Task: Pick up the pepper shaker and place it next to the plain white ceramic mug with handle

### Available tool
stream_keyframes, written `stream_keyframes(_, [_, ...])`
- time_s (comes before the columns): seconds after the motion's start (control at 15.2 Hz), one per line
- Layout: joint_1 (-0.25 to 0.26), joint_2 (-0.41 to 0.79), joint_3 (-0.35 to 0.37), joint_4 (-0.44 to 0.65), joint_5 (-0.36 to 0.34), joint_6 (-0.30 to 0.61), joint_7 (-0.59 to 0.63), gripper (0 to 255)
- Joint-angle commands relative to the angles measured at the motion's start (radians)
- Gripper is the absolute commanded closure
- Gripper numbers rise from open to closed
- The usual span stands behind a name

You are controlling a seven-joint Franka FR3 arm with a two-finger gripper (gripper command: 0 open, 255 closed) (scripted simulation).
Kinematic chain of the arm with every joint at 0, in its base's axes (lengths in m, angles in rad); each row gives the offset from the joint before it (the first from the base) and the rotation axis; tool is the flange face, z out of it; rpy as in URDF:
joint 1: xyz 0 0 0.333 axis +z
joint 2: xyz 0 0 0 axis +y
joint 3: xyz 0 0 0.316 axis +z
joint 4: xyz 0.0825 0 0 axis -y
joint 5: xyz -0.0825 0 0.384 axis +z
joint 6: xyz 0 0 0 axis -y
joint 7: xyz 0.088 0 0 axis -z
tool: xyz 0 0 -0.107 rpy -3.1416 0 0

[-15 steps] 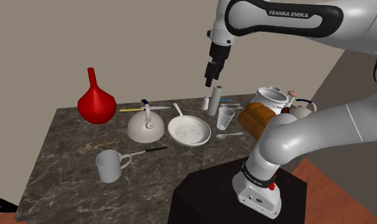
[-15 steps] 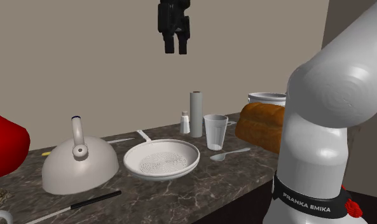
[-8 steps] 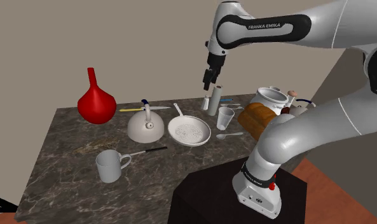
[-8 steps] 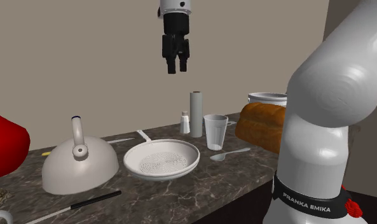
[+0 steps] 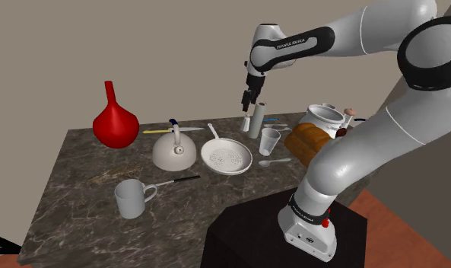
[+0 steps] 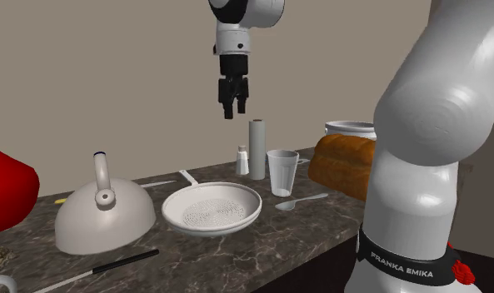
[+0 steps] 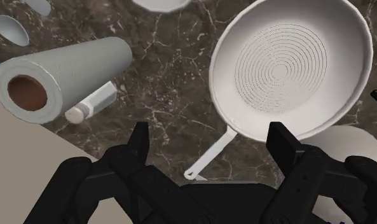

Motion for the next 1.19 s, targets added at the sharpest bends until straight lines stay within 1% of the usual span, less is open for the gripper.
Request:
stream_keyframes(0.0, [-0.010,0.053,-0.028,0.007,-0.003,0.052,-0.028,0])
stream_keyframes(0.33, [-0.025,0.224,-0.097,0.075,0.023,0.167,-0.113,0])
stream_keyframes(0.59, [-0.041,0.371,-0.139,0.151,0.078,0.242,-0.194,0])
stream_keyframes(0.79, [-0.062,0.486,-0.157,0.220,0.135,0.285,-0.261,0])
stream_keyframes(0.99, [-0.095,0.601,-0.161,0.302,0.199,0.316,-0.328,0])
stream_keyframes(1.12, [-0.104,0.627,-0.158,0.312,0.213,0.331,-0.340,0])
